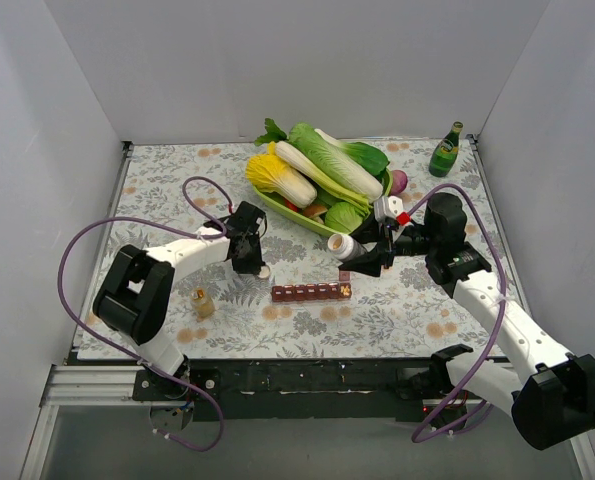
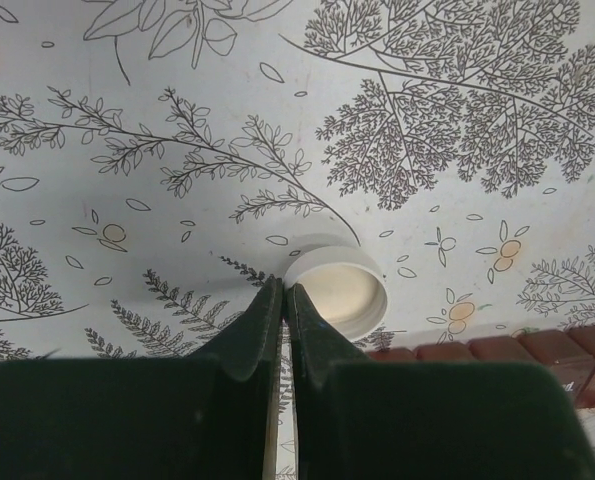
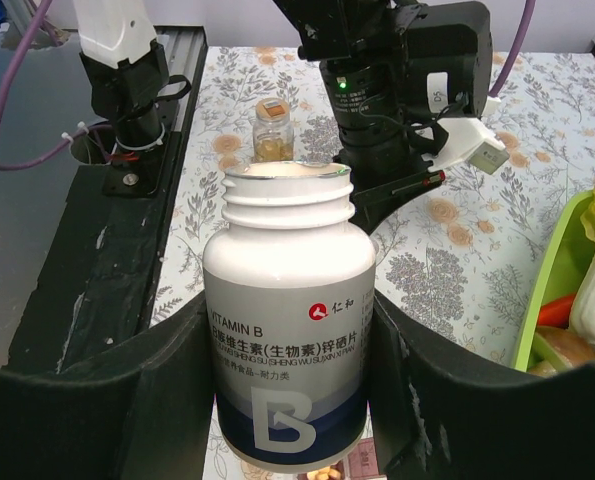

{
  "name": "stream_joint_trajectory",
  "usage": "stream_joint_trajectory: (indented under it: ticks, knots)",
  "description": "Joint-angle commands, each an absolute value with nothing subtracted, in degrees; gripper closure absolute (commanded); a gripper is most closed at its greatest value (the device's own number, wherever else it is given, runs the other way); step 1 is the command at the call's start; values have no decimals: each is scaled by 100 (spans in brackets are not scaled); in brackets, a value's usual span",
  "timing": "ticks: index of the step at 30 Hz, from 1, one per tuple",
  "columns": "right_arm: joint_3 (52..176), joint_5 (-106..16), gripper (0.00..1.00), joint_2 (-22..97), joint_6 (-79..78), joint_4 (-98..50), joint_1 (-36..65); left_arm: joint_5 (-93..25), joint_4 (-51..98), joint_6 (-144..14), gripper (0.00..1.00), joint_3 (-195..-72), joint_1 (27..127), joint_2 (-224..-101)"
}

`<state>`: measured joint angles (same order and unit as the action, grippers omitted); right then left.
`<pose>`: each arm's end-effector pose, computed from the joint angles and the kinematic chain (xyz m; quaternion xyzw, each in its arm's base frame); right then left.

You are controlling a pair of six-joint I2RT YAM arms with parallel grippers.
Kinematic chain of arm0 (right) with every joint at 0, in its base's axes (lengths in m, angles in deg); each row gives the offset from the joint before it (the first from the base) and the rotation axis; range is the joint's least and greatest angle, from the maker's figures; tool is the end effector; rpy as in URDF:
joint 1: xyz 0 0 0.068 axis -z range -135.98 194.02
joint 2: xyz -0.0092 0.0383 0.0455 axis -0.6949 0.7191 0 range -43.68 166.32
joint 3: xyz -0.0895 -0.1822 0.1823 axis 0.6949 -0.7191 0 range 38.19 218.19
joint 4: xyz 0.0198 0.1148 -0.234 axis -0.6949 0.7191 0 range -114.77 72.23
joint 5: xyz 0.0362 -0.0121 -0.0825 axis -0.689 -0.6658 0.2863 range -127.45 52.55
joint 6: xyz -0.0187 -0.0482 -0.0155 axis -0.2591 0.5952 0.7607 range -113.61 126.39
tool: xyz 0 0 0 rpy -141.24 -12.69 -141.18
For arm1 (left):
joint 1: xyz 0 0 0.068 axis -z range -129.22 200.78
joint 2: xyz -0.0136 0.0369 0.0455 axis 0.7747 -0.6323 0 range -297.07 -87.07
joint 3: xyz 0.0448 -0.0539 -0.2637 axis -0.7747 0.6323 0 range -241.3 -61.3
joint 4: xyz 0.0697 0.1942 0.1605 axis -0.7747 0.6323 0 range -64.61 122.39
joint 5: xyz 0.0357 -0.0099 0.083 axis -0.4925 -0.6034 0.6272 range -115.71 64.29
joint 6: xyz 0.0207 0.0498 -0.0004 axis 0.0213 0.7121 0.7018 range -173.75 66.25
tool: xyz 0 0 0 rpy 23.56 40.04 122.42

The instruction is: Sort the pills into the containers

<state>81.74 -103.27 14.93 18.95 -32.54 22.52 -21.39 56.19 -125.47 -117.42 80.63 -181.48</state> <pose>0.1950 0.1118 0.3219 -0.5278 0.4974 0.4499 0.5212 0.2690 -0.1514 0.1697 -0.3575 0.9154 -0.1170 0.1433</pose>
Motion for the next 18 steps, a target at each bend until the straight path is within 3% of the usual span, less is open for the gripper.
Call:
stream_joint_trajectory:
  ticks: [1,18]
  knots:
    - [8143,-10424,99,1468,1843,-3497,2293,-2306,5580,-12344,100,-11888,8084,-17884]
    - [8125,-10416,99,1521,1817,-3514,2301,-4021,5580,-12485,100,-10798,8084,-16740]
